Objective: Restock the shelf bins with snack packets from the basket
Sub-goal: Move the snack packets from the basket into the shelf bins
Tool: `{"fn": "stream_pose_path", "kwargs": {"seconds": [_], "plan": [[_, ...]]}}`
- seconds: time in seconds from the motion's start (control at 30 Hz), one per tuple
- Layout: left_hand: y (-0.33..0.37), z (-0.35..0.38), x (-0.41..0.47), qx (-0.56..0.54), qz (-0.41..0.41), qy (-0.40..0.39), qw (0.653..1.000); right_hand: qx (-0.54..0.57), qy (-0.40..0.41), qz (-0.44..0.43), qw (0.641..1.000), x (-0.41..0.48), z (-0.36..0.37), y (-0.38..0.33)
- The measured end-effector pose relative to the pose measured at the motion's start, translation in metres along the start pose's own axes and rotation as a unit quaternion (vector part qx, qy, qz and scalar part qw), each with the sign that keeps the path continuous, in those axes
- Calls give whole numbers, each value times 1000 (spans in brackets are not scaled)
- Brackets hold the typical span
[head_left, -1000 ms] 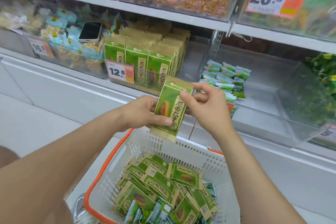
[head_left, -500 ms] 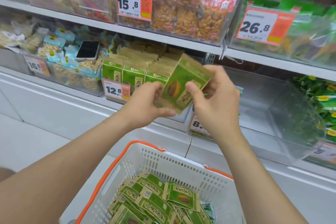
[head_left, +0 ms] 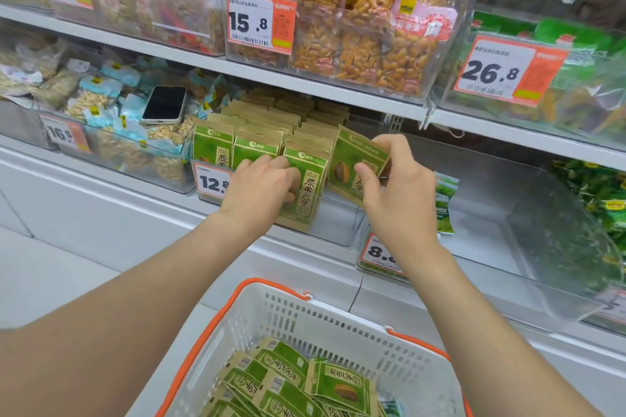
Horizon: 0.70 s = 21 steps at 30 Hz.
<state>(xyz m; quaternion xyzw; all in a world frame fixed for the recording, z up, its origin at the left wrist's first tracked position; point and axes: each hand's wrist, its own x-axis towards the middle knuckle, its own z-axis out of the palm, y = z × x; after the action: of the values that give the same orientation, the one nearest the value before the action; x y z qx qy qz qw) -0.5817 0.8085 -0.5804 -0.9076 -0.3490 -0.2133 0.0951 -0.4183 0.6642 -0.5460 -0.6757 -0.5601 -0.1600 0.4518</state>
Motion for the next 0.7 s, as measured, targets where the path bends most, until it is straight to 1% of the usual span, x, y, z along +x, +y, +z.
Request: {"fn": "stream_pose_path", "kwargs": {"seconds": [0.17, 0.3, 0.5, 0.6, 0.7], "plan": [[2, -4, 7, 23, 3, -10, 1000, -18, 0, -3, 1000, 0, 2, 1], [-4, -12, 10, 28, -11, -15, 999, -14, 3, -15, 1000, 3, -3, -3], [-3, -19, 9, 51, 1, -20, 998, -25, 4, -31, 999, 9, -10, -9], [-4, -22, 13, 63, 18, -4, 998, -20, 4, -31, 999, 10, -10, -8], [-7, -30, 22, 43, 24, 16, 999, -17, 11, -31, 999, 12, -10, -6]]}}
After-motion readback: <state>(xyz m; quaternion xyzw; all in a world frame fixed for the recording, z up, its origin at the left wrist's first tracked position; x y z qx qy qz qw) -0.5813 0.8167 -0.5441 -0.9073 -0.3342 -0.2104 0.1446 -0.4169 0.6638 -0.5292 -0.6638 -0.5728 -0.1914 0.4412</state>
